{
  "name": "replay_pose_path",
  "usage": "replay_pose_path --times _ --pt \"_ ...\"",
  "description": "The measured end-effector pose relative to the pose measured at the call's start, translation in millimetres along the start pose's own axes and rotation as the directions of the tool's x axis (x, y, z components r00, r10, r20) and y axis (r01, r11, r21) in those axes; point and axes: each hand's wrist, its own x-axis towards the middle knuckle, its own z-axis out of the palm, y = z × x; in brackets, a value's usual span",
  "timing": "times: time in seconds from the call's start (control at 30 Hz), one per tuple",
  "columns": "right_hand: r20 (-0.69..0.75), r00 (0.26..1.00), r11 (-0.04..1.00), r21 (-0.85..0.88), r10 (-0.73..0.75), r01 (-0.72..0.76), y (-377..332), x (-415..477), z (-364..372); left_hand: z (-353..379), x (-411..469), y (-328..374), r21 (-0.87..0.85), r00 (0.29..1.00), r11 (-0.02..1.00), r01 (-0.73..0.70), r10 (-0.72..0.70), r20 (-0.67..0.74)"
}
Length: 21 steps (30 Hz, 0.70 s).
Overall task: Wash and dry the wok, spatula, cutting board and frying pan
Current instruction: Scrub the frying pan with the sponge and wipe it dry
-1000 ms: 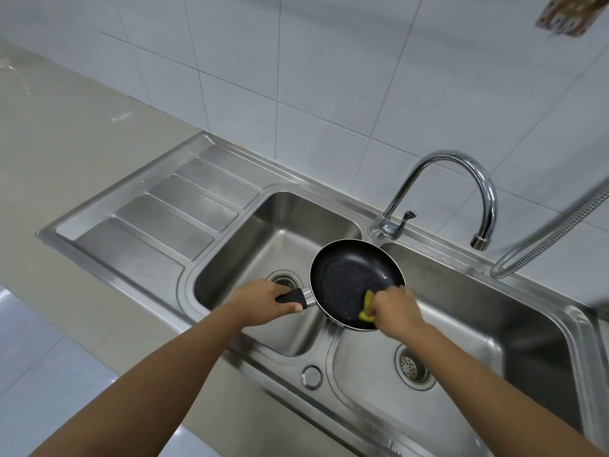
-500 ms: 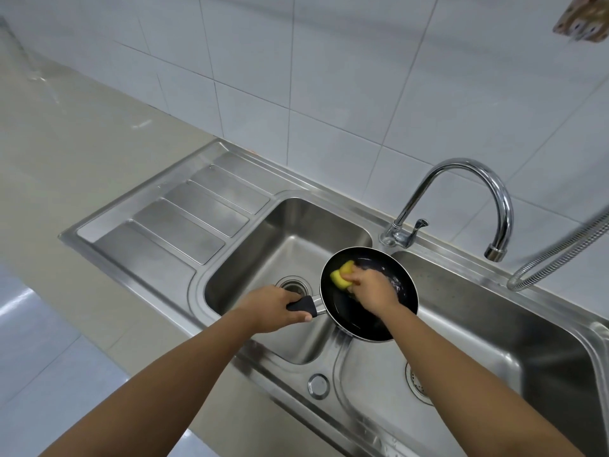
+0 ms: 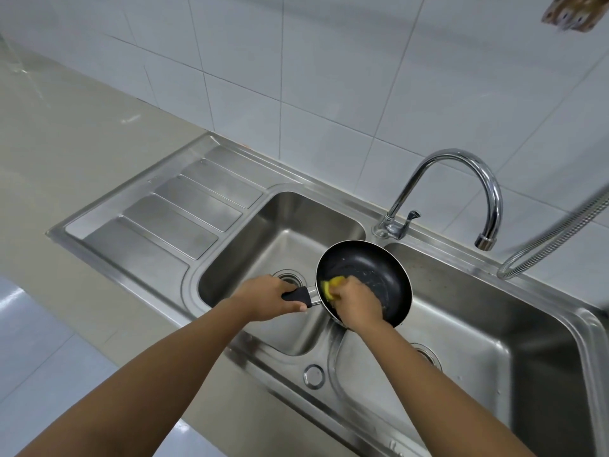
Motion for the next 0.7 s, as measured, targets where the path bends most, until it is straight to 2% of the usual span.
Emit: replay_pose_path --times 0.17,0.27,0.37,0.43,0.53,0.63,0.7 --pt "-0.018 0.997 0.989 0.128 0.075 -0.072 -0.1 34.8 -18.5 7.9 -4.4 -0.2 -0.004 1.0 1.0 0.011 -0.011 -0.006" --pt "-0.043 0.992 0.992 0.054 0.116 -0.113 14.7 41.5 -27.4 13.5 -5.3 -1.2 0.013 1.0 1.0 0.026 -0.026 -0.013" --pt "-0.1 0.968 0.969 -0.064 0.23 -0.237 33.6 35.8 -31.2 16.2 -4.5 -4.7 0.012 0.999 1.0 0.029 -0.029 -0.027" --pt "-0.082 0.964 0.955 -0.138 0.252 -0.261 43.8 24.4 -31.0 18.1 -2.9 -7.6 -0.004 0.999 1.0 0.03 -0.031 -0.023" --pt "0.008 0.972 0.966 -0.112 0.234 -0.231 51.5 1.8 -27.8 17.7 -0.4 -7.6 -0.028 1.0 0.999 0.02 -0.02 -0.015" --pt "0.118 0.989 0.993 -0.089 0.093 -0.083 34.6 -14.3 -17.9 12.4 2.2 -7.5 -0.04 1.0 0.999 0.019 -0.019 -0.002" --pt "0.124 0.992 0.997 -0.076 0.015 -0.006 14.8 -12.8 -12.0 8.9 3.8 -7.1 -0.038 1.0 0.999 0.003 -0.003 0.006"
